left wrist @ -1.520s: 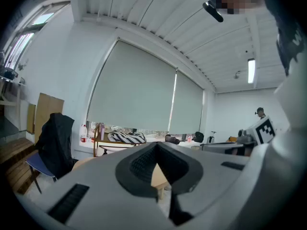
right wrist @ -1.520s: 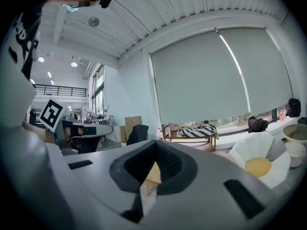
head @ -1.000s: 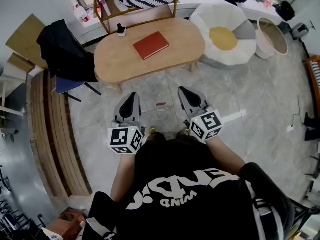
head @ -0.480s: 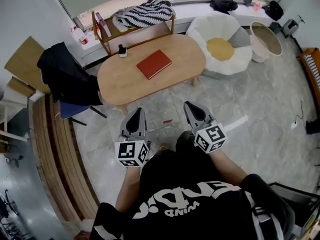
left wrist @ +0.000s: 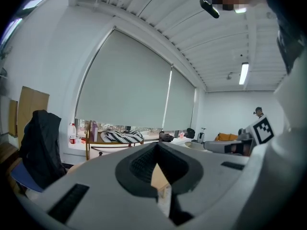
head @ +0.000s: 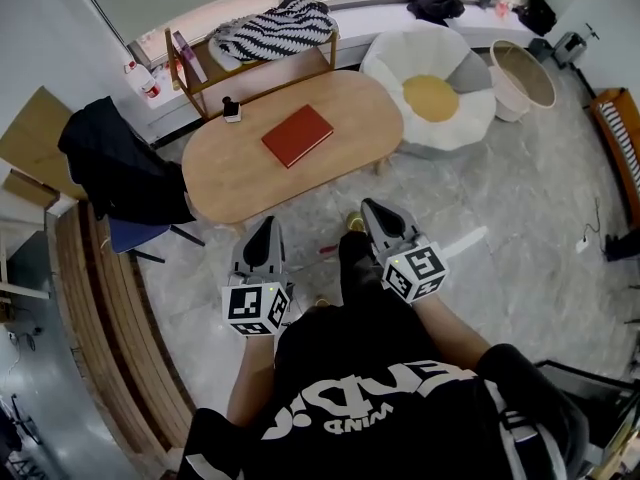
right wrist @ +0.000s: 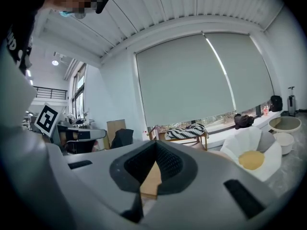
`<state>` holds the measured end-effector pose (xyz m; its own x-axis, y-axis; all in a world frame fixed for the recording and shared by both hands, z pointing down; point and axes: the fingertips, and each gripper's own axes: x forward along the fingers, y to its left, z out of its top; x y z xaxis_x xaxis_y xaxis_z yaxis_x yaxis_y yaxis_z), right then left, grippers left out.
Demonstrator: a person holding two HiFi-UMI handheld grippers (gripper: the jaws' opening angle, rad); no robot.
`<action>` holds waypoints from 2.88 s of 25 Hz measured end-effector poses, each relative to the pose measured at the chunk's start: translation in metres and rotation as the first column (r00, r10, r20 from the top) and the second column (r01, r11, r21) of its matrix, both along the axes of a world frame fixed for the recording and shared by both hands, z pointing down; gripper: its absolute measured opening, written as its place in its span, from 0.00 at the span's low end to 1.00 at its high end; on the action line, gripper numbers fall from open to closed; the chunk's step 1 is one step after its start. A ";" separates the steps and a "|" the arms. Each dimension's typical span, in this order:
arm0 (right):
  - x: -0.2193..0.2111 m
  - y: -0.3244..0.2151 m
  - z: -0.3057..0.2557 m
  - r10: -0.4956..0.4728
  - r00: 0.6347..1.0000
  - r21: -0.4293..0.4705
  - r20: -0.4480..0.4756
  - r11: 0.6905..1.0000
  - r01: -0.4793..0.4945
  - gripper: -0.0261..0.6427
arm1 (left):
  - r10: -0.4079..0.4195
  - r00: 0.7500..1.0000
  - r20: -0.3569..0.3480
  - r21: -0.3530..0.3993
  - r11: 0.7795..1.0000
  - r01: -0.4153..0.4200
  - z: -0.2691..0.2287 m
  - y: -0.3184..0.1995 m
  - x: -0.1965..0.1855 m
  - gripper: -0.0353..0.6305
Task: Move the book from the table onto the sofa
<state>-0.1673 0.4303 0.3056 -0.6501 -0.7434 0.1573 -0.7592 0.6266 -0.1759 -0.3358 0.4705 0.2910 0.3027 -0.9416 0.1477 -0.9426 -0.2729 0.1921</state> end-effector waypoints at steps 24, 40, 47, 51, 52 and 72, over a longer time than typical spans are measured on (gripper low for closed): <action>-0.010 -0.238 0.000 -0.112 0.994 -0.046 0.003 0.993 0.112 0.04 | -0.107 0.994 -0.013 -0.039 0.994 0.107 -0.006 -0.219 -0.003 0.06; -0.001 -0.363 0.004 -0.226 0.973 -0.058 0.039 0.972 0.228 0.04 | -0.259 0.966 0.001 -0.049 0.965 0.259 -0.009 -0.315 0.006 0.06; -0.027 -0.384 0.011 -0.254 0.966 -0.064 0.041 0.964 0.257 0.04 | -0.293 0.956 0.009 -0.056 0.954 0.293 -0.003 -0.333 -0.016 0.06; -0.043 -0.396 0.016 -0.261 0.965 -0.073 0.037 0.962 0.263 0.04 | -0.280 0.960 0.014 -0.056 0.958 0.280 0.000 -0.349 -0.028 0.06; -0.045 -0.399 0.017 -0.261 0.965 -0.076 0.036 0.962 0.264 0.04 | -0.276 0.961 0.017 -0.056 0.959 0.276 0.002 -0.353 -0.029 0.06; -0.091 -0.447 0.114 -0.302 0.953 -0.157 -0.004 0.942 0.298 0.04 | -0.293 0.956 -0.005 -0.148 0.946 0.289 0.107 -0.405 -0.074 0.06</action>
<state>-0.2585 -0.0168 0.4197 -0.8330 -0.4806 0.2740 -0.5462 0.7932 -0.2691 -0.4099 0.0657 0.3979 0.0241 -0.9586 0.2838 -0.9709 0.0452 0.2352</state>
